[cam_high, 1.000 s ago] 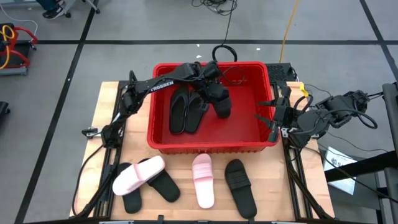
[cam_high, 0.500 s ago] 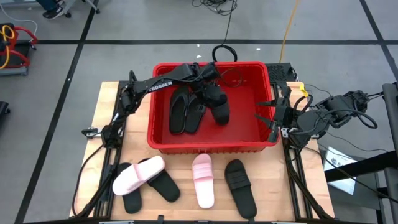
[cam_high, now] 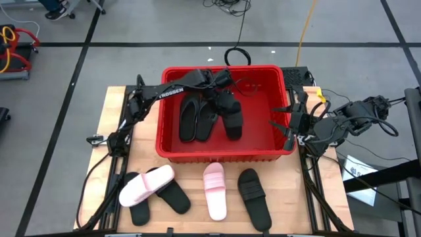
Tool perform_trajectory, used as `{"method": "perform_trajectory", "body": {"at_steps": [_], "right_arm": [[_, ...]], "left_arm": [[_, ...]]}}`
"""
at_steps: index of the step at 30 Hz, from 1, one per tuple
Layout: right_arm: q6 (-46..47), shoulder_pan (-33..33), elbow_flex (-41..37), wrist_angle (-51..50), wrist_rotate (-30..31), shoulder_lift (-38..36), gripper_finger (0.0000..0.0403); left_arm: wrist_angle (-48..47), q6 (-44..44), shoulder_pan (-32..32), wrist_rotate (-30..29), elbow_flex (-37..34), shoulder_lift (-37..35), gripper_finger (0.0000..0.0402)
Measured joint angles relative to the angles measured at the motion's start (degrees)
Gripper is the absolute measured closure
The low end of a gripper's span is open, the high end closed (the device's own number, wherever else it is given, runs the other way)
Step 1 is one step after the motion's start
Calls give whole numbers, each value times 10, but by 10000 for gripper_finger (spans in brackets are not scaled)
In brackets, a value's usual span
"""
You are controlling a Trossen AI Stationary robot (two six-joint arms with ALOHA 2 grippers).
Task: Pick and place slides into bin
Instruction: Put the black slide into the red bin
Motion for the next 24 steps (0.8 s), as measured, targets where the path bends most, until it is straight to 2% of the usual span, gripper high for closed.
{"method": "perform_trajectory", "body": {"at_steps": [16,20,24], "right_arm": [[-1,0,0,1,0,0,234],[-1,0,0,1,0,0,234],[-1,0,0,1,0,0,234]], "left_arm": [[21,1,2,-50,0,0,401],[25,-1,2,-90,0,0,401],[26,-3,4,-103,0,0,401]]}}
